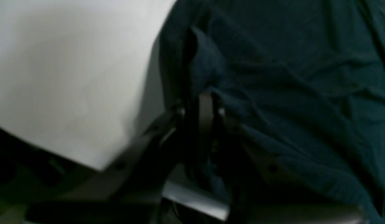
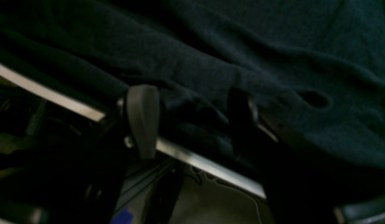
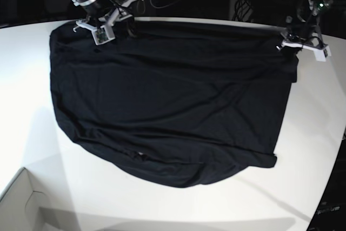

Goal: Layout the t-shirt on the table in an organized manner, then fold the t-shirt properly
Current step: 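Shift the right gripper along the collar edge toward the left gripper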

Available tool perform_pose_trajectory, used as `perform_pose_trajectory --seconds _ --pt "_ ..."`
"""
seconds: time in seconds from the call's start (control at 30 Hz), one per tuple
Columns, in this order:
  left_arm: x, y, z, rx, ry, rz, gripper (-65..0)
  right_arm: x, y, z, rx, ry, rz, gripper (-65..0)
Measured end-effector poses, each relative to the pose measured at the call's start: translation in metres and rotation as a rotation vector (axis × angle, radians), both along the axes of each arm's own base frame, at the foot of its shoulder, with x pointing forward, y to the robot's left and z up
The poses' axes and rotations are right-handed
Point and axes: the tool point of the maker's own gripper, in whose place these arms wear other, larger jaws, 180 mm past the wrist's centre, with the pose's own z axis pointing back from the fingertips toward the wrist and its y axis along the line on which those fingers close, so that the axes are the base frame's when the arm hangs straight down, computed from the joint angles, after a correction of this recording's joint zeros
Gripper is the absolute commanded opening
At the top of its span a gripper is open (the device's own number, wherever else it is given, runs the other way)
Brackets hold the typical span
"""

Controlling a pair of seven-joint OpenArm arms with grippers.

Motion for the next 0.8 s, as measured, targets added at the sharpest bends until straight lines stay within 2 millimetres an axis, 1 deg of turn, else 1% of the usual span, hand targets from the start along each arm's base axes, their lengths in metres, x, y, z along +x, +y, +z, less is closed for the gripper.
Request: perform_pose_trajectory --seconds 0.1,0.2,0.37,0.47,0.53,0.63,0.7,0.8 --pt "0.001 0.000 0.000 0.000 -0.002 0.000 -65.0 -0.003 0.000 -0.004 0.003 0.015 0.000 -29.5" --pt "0.001 0.000 0.000 0.000 -0.003 0.000 -65.0 -0.003 0.000 -0.004 0.003 0.015 -0.001 -29.5" --pt "0.002 0.000 0.001 -0.001 -0.005 0.000 -65.0 -0.002 0.012 -0.003 0.023 0.010 0.024 -29.6" --pt "0.002 0.001 0.001 0.001 -0.004 -0.001 -65.0 0.004 0.010 -0.002 0.020 0.000 0.020 -29.7" --pt "0.002 0.001 0.001 0.002 -0.004 -0.001 -65.0 0.006 0.012 -0.006 0.031 0.001 0.019 -29.7" --pt "0.003 0.001 0.001 0.002 -0.007 -0.001 -65.0 0.005 0.013 -0.011 0.033 0.018 0.021 -29.8" --pt "0.003 0.001 0.002 0.004 -0.005 -0.002 -65.0 0.005 0.013 -0.011 0.033 0.016 0.021 -32.1" --pt "0.003 0.001 0.002 0.004 -0.006 -0.002 -65.0 0.006 0.013 -0.010 0.033 0.013 0.021 -42.4"
